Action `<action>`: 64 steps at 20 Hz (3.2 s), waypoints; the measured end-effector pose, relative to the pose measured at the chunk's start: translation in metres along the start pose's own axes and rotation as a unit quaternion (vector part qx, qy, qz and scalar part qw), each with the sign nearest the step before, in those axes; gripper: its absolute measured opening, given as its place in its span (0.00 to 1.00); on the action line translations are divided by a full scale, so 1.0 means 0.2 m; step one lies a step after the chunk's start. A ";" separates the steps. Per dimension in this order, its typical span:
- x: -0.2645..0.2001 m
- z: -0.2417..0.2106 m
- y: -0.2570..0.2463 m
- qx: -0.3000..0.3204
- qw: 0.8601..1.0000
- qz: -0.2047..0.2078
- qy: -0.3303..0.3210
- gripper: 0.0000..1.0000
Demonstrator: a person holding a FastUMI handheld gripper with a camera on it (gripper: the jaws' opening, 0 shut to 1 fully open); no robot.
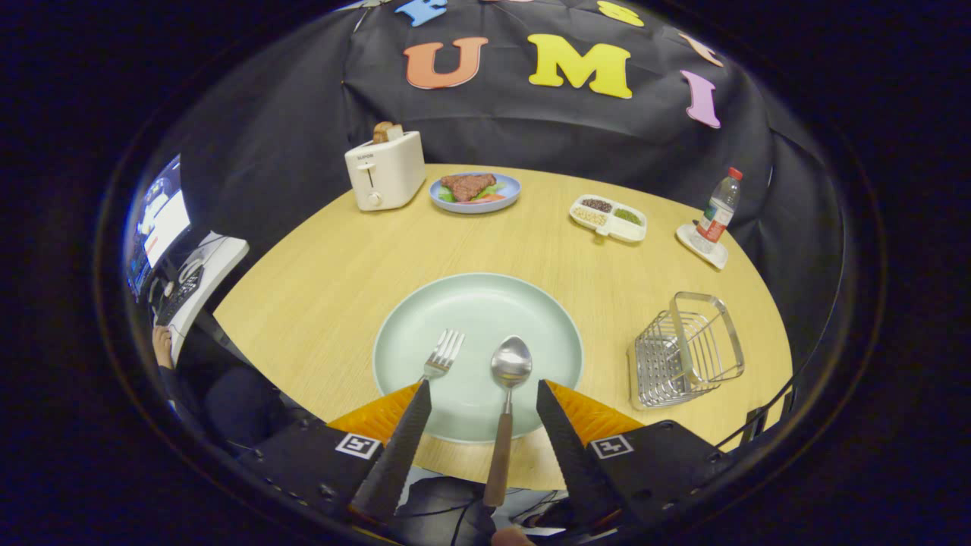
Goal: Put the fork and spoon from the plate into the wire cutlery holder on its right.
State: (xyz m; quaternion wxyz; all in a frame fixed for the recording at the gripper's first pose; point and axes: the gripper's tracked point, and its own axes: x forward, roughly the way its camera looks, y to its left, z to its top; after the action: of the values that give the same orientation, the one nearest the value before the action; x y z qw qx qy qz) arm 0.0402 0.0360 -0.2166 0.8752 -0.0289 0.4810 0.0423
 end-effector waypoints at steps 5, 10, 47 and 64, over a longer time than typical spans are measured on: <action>0.10 -0.08 -0.07 0.029 0.998 -0.017 0.048 0.71; 0.13 -0.14 -0.05 0.034 0.996 -0.017 0.080 0.42; -0.42 0.20 -0.88 0.123 0.986 -0.036 0.107 0.01; -0.29 0.16 -0.99 0.149 0.963 -0.058 0.215 0.04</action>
State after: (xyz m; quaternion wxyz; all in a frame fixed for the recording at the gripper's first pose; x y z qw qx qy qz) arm 0.0564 -0.1600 -0.1486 0.7464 0.0650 0.6564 -0.0879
